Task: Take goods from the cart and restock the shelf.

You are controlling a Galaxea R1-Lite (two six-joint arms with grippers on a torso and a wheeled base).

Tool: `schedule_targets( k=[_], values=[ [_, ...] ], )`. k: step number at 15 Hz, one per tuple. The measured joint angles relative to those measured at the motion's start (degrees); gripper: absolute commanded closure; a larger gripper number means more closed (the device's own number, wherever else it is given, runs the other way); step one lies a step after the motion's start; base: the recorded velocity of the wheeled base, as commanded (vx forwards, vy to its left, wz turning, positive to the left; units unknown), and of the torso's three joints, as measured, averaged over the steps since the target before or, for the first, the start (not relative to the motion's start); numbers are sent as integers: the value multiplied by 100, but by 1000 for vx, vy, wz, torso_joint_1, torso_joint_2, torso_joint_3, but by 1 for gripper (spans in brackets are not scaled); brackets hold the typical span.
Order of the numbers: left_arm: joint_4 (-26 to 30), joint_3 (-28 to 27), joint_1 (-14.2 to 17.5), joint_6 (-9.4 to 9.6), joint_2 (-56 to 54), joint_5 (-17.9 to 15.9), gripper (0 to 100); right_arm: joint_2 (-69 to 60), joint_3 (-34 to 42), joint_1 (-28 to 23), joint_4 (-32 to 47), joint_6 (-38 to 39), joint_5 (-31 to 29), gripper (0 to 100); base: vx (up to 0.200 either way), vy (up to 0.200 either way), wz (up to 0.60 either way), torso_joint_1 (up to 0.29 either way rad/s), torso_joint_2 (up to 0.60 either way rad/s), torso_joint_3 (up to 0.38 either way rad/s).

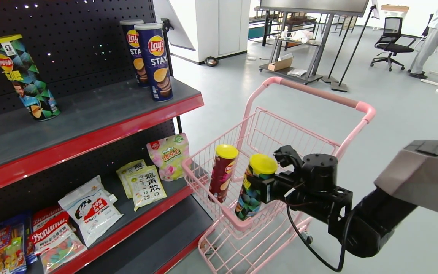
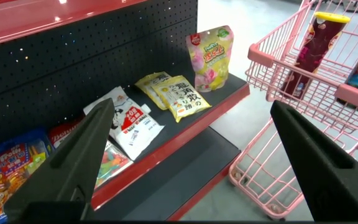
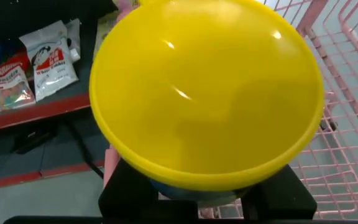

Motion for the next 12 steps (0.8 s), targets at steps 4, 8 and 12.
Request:
schedule_targets(
  k=[4,8,12],
  values=[
    [6,0,-2,-2,-2,0,0,-1342,-63,15,1084,-233,-123,100,0,0,0,0,0,0],
    [9,0,-2,-9,0,-5,0,-2798,-435,-5,2710,-757,-406,100,0,0,0,0,0,0],
    [9,0,-2,-11,-2,-32,0,-4308,-879,-22,4475,-1219,-1370,100,0,0,0,0,0,0]
  ],
)
